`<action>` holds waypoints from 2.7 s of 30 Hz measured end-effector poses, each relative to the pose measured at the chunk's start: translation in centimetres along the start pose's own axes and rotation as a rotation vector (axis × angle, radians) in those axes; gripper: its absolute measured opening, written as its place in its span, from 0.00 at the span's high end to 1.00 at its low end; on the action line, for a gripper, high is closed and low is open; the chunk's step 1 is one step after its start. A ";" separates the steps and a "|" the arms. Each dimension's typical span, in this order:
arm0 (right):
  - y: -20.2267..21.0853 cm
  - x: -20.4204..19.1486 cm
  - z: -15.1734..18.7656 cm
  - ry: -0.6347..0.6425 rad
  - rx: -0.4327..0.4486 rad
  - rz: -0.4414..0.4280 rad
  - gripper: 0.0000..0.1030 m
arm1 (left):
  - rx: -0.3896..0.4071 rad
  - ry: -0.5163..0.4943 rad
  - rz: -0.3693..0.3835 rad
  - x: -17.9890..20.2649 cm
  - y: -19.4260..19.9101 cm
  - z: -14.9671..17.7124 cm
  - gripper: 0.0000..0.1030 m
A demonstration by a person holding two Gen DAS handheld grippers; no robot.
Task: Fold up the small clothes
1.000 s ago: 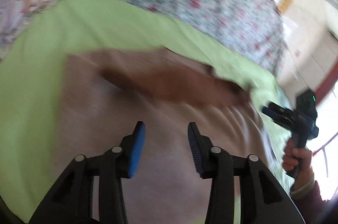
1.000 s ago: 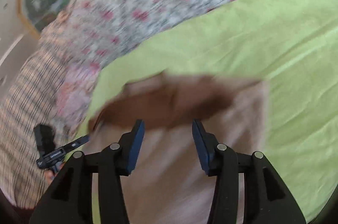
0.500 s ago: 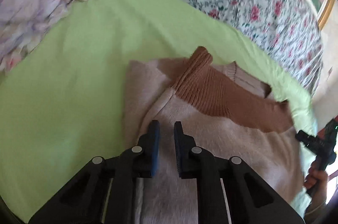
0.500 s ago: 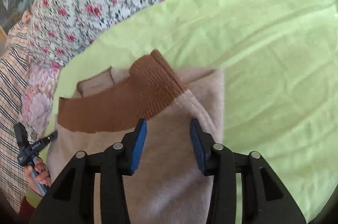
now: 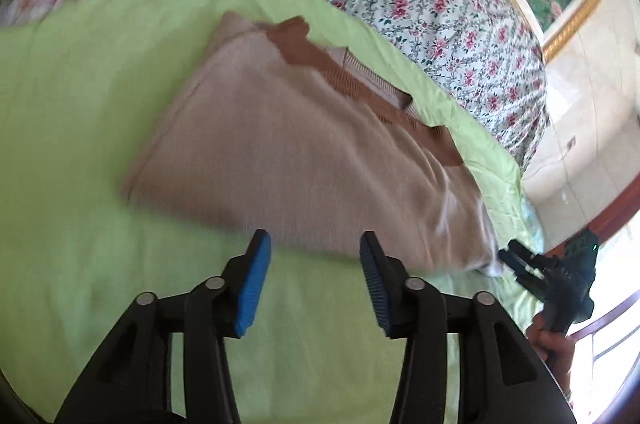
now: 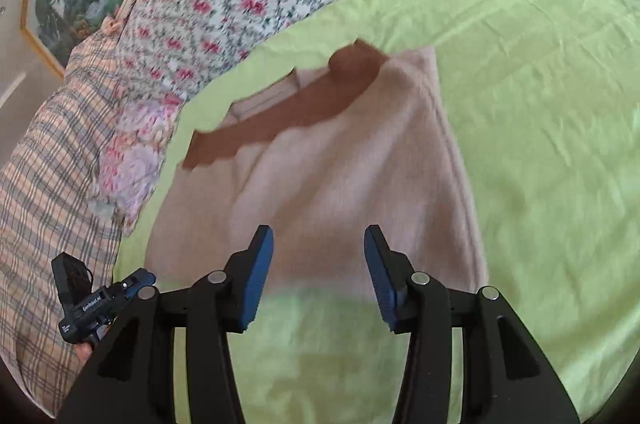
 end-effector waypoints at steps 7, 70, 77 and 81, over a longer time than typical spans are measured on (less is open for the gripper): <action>0.9 -2.0 2.8 0.034 -0.028 -0.031 0.52 | -0.019 0.096 0.037 -1.1 0.9 3.2 0.46; -10.0 -3.1 -17.8 0.110 -0.137 -0.328 0.82 | 0.059 -0.455 0.051 24.3 -11.1 -3.1 0.94; -9.7 5.6 -16.3 0.124 -0.197 -0.081 0.83 | -0.102 -0.504 0.088 28.8 -18.4 1.2 0.93; -8.9 7.5 -15.8 0.090 -0.159 -0.088 0.83 | -0.119 -0.539 0.071 29.5 -19.6 2.7 0.93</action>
Point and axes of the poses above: each gripper's, at about its wrist camera, not at the fingertips, and y roughly against the way its jaws point, x to its right, z to its underside, the point moved 2 cm from there along -y, roughly the way its jaws point, and after that the axes turned 1 degree about -z, right-handed, at the moved point
